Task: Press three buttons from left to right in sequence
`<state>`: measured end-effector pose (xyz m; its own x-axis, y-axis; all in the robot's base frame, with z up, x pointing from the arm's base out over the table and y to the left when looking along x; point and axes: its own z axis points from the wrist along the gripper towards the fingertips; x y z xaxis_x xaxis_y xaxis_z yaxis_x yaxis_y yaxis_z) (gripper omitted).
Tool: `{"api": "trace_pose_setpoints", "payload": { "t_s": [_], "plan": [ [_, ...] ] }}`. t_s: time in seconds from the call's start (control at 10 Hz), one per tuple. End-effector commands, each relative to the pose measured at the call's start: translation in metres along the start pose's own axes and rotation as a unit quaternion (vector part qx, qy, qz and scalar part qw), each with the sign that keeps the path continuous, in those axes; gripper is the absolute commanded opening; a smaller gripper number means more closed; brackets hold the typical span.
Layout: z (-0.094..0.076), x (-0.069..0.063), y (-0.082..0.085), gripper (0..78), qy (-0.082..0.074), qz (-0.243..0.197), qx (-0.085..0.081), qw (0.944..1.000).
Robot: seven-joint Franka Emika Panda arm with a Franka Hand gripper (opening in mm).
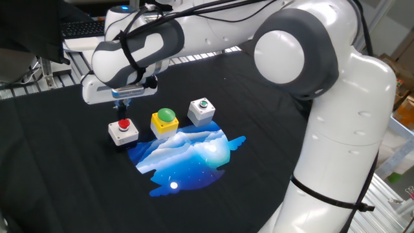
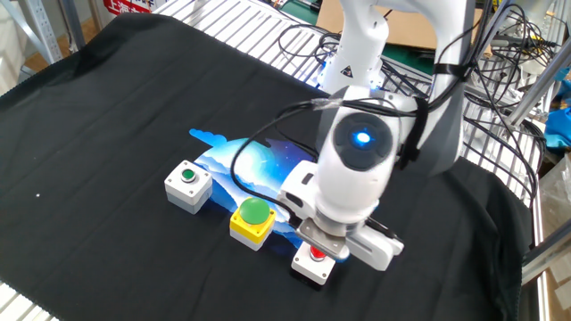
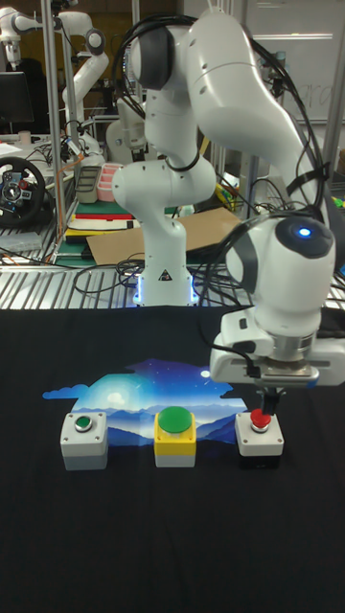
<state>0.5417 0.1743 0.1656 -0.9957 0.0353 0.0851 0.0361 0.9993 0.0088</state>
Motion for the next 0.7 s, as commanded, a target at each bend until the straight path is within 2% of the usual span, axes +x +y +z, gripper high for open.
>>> {"api": "trace_pose_setpoints", "payload": {
  "t_s": [0.1, 0.2, 0.7],
  "plan": [
    [-0.0024, 0.0003, 0.0013, 1.1, 0.002, -0.009, 0.008, 0.9999],
    [-0.0015, -0.0006, -0.0002, 1.1, 0.004, -0.011, 0.012, 0.9999],
    [0.0023, -0.0022, -0.0057, 1.1, 0.004, -0.022, 0.010, 0.9997]
  ]
}}
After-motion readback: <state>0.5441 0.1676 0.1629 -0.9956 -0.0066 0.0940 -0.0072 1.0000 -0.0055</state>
